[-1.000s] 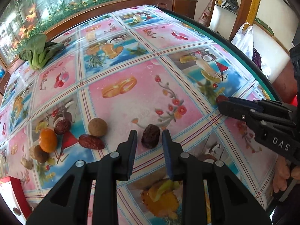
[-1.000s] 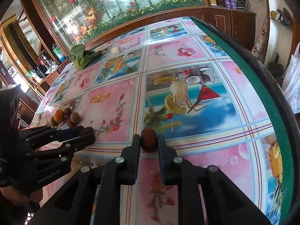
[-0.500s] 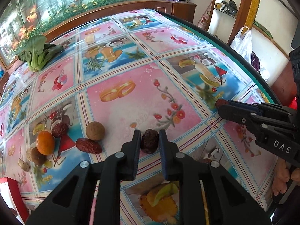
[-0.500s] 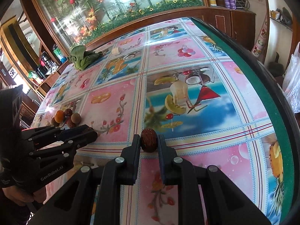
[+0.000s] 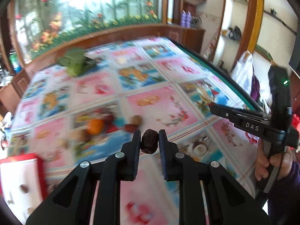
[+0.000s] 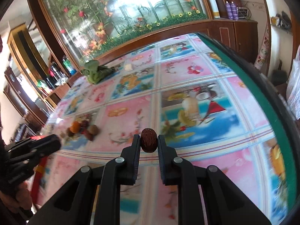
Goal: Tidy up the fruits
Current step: 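Carry the date and lychee into the tray and open both grippers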
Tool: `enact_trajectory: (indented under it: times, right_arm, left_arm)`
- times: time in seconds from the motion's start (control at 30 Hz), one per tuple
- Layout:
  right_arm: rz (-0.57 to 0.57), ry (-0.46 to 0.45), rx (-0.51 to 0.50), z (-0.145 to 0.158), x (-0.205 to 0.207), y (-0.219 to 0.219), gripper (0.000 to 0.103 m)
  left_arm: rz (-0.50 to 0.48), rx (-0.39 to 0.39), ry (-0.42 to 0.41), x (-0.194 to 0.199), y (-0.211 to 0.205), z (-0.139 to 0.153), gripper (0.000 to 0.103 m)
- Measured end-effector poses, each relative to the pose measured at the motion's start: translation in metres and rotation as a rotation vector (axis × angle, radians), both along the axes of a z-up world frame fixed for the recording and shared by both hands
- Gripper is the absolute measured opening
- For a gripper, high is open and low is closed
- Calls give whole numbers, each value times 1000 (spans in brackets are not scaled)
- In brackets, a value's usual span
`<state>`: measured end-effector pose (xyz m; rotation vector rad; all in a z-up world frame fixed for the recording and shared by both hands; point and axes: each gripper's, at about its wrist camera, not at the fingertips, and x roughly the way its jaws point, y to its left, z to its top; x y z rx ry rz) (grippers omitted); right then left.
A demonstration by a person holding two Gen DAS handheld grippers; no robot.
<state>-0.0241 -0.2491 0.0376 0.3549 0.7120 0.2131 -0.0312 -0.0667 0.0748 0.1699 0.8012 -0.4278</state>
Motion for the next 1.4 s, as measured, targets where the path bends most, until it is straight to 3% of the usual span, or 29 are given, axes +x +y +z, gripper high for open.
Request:
enact_trajectory:
  times: [0.23, 0.5, 0.73, 1.03, 1.4]
  right_arm:
    - [133, -34, 18, 20, -7, 76, 16]
    - [359, -74, -26, 49, -8, 204, 16]
    - [547, -72, -63, 48, -14, 310, 16]
    - [709, -8, -109, 26, -13, 401, 16]
    - [678, 132, -183, 4, 52, 454, 16]
  left_arm:
    - [198, 6, -74, -35, 108, 31, 21]
    - [401, -7, -103, -63, 213, 31, 21]
    - [534, -21, -107, -77, 283, 27, 21]
    - [597, -7, -21, -56, 327, -3, 21]
    - [629, 7, 121, -21, 353, -37, 21]
